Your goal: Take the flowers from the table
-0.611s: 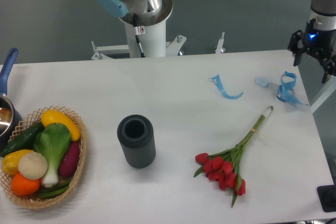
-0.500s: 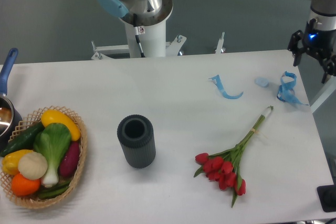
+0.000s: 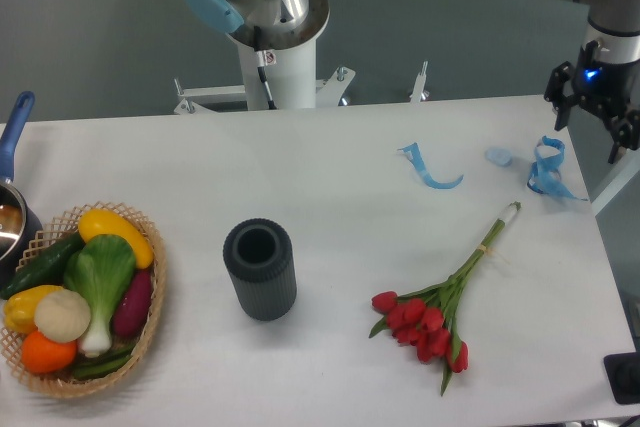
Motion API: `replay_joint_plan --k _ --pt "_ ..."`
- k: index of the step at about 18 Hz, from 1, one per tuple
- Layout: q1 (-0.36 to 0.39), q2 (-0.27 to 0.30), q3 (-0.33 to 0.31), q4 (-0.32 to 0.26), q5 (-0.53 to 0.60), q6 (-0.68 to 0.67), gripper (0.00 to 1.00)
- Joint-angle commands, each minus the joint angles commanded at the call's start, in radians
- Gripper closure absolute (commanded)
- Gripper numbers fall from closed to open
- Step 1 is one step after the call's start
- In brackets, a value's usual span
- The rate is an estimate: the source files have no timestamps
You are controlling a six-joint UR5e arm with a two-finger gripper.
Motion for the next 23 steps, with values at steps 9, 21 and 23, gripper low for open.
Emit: replay_joint_plan --k 9,21,23 --pt "-0.101 -0.040 -0.023 0.000 -0.015 -0.215 0.00" --pt "-0.229 -0.103 -0.083 0.095 -0.019 -0.477 0.00" --pt "-0.247 -0.129 -0.077 0.095 -0.020 -0.480 0.00"
